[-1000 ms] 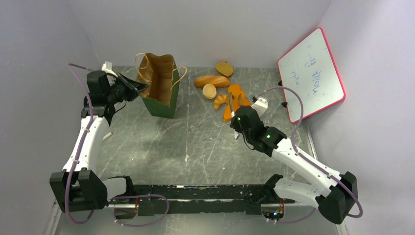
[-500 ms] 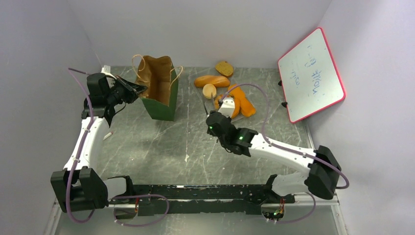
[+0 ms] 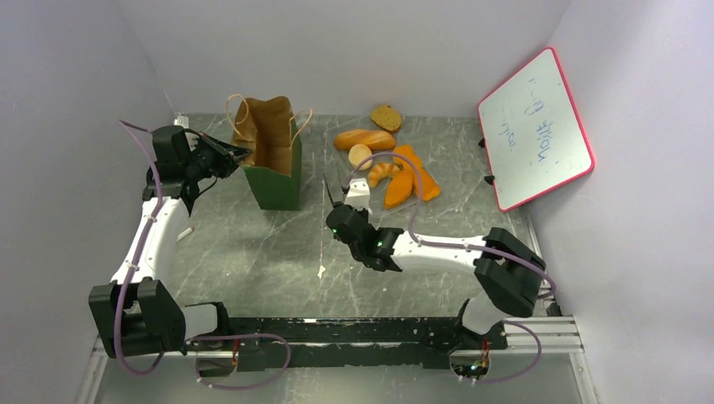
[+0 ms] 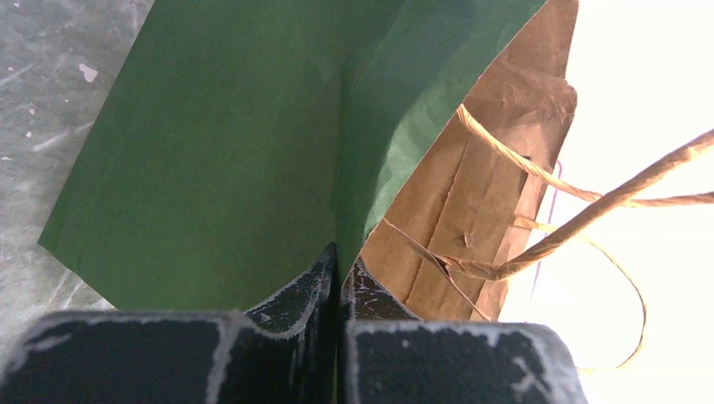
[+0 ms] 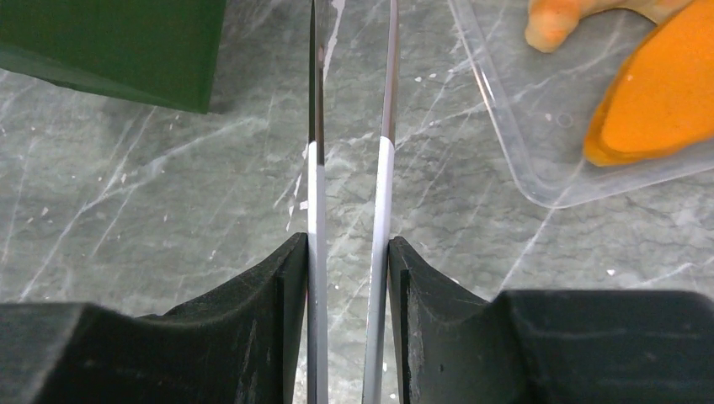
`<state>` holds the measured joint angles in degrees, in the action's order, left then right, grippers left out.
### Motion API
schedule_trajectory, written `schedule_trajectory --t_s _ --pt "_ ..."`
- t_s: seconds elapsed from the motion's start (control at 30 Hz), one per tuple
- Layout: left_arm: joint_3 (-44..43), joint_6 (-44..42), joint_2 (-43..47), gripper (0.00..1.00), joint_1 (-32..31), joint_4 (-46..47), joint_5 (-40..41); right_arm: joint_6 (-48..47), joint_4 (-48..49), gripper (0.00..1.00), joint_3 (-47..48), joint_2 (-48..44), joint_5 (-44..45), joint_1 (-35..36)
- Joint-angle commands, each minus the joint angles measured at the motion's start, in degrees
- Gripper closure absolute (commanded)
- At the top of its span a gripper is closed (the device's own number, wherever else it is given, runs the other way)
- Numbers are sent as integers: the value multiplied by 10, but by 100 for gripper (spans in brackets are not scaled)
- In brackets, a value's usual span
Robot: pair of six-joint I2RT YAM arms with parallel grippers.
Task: Take the fake bread out of the paper bag
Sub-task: Place the clamp at the center of the board.
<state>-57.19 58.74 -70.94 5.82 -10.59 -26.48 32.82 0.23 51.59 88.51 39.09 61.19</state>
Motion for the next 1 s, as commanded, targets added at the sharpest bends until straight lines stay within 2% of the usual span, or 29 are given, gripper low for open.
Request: schedule_trajectory --t_s 0.0,0.33,0.6,0.97 --pt "0 18 -3 90 6 -2 17 -21 84 60 -11 34 38 14" --pt "8 27 -11 85 6 3 19 -29 154 60 -23 115 54 15" --pt "6 17 -11 68 9 2 17 -30 165 60 2 171 37 14" --pt "10 6 1 58 22 -10 12 -29 149 58 26 211 30 14"
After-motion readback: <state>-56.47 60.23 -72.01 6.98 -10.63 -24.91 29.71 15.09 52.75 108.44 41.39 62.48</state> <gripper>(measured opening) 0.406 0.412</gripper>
